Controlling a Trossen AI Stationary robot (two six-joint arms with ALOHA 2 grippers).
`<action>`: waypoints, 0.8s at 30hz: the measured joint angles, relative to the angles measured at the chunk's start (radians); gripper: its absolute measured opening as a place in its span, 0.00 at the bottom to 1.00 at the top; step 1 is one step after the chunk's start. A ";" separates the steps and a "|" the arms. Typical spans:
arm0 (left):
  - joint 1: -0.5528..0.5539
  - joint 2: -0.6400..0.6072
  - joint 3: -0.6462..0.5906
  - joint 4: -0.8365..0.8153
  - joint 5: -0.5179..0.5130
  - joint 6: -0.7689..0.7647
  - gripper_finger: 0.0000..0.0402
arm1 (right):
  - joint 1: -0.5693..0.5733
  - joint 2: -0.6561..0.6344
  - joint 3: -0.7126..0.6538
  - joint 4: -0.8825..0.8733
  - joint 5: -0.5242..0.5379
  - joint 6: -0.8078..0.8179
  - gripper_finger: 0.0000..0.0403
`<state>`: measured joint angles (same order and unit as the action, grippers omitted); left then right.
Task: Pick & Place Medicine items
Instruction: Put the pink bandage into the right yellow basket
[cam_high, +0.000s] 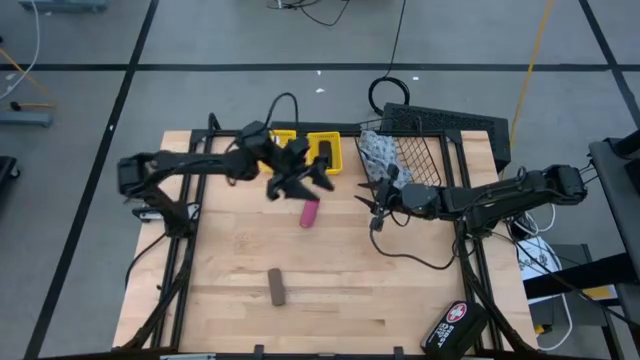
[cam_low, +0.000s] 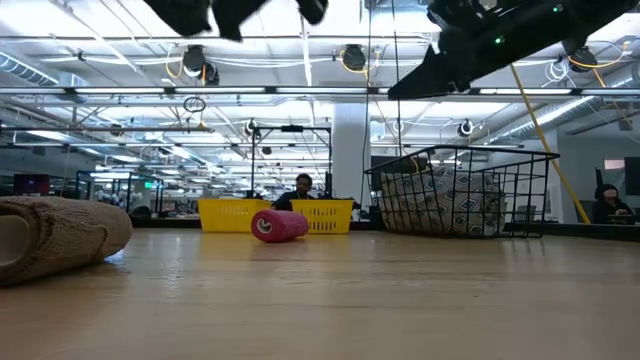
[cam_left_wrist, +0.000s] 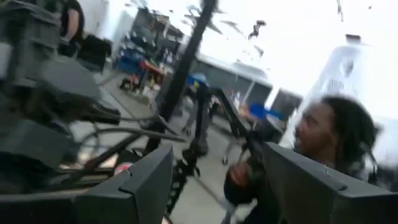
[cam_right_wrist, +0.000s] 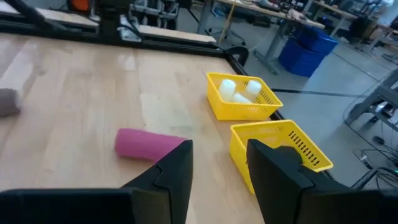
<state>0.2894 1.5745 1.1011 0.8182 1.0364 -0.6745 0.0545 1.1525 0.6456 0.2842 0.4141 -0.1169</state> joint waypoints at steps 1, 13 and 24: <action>-0.014 -0.035 0.000 -0.075 0.003 0.051 0.63 | 0.009 -0.010 0.000 -0.011 0.000 0.000 0.35; -0.223 -0.317 0.000 -1.160 -1.014 0.479 0.63 | 0.134 -0.240 -0.029 -0.087 0.000 0.026 0.35; -0.341 -0.196 0.000 -1.394 -1.116 0.384 0.63 | 0.138 -0.304 -0.134 0.107 0.003 -0.033 0.35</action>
<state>-0.0515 1.3783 1.1008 -0.5754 -0.0799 -0.2909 0.1921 0.8490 0.5114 0.3910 0.4176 -0.1497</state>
